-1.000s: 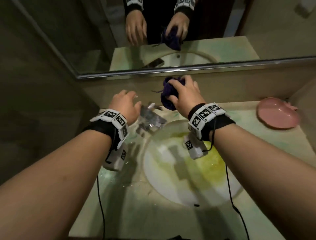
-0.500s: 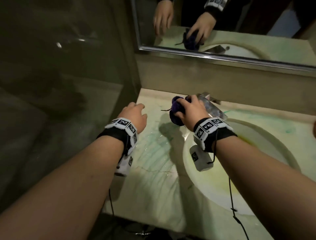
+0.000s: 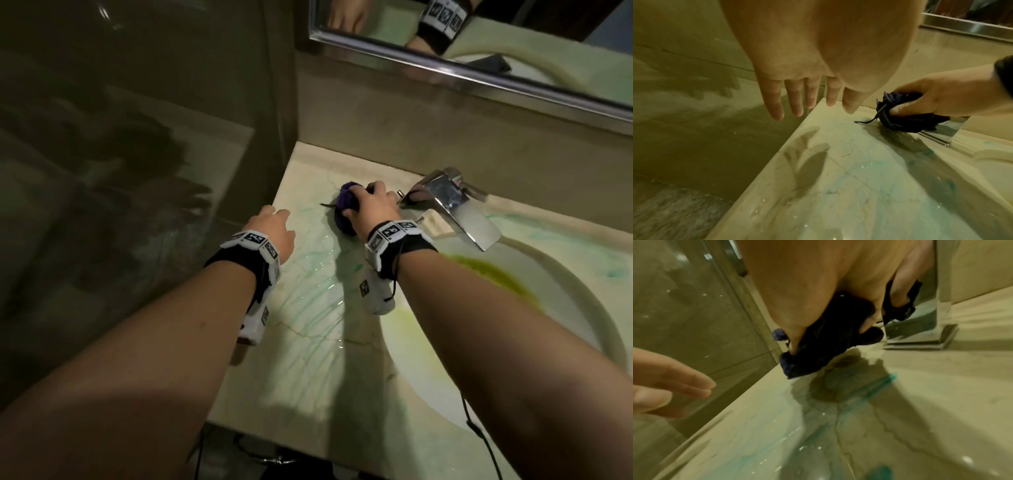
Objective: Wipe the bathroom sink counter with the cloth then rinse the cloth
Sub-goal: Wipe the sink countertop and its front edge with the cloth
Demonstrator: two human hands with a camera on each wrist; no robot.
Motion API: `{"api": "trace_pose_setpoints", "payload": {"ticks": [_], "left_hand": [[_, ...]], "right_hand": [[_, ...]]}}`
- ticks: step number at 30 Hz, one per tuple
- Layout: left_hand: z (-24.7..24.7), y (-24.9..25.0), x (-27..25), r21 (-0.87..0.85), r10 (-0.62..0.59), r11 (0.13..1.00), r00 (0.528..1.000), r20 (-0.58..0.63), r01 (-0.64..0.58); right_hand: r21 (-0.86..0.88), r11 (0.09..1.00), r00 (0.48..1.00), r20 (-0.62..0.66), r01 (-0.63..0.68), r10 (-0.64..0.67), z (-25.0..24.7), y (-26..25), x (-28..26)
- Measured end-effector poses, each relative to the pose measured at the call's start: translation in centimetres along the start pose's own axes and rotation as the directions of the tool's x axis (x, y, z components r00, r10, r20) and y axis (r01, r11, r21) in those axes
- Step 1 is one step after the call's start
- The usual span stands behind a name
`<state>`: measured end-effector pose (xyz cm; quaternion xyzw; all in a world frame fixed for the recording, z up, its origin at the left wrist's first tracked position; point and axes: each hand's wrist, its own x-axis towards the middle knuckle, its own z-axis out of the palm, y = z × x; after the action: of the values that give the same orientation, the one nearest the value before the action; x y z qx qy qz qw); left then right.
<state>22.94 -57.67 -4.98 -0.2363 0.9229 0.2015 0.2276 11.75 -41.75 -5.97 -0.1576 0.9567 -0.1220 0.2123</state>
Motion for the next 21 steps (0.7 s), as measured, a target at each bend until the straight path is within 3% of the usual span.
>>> {"api": "trace_pose_setpoints", "payload": {"ticks": [8,13,21], "left_hand": [[2.2,-0.7,2.8,0.02,-0.021,1.0,0.996,0.081,0.019],[3.3,-0.8,3.6,0.031,-0.069,0.997,0.989,0.128,0.065],[3.1,-0.9,3.6,0.003,-0.067,0.998,0.985,0.161,0.067]], "right_hand": [[-0.05,0.999,0.997,-0.079,0.007,-0.011,1.4,0.9,2.4],[-0.113,0.991,0.997,0.038,-0.067,0.072,2.9,0.2,3.3],[-0.123,0.988,0.995,0.036,-0.091,0.096,3.7,-1.2,4.7]]}}
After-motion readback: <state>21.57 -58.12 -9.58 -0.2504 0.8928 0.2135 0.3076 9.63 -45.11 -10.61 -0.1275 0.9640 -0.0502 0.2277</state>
